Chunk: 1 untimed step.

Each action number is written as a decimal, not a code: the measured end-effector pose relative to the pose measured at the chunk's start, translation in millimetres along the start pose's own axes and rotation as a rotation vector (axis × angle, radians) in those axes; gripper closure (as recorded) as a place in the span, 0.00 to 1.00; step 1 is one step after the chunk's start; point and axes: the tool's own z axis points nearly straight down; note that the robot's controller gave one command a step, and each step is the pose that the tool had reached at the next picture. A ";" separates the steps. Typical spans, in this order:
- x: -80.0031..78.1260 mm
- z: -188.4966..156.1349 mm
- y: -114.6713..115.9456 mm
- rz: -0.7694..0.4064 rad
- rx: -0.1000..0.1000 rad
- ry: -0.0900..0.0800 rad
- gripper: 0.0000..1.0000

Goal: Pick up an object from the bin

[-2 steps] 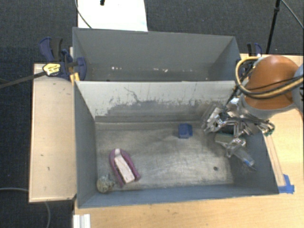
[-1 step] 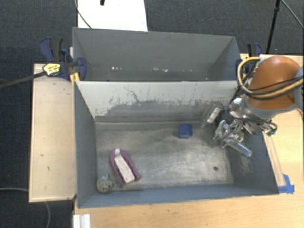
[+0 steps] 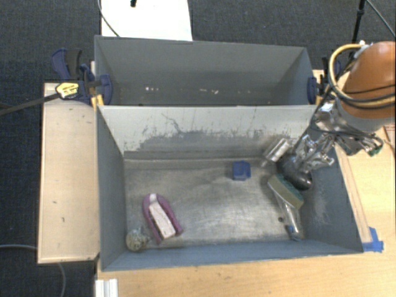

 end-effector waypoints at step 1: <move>-10.6 85.3 19.2 0.246 -0.004 0.007 1.00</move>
Offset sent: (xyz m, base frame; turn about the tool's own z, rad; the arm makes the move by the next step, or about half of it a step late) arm -0.0036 0.0227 -0.0895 0.2449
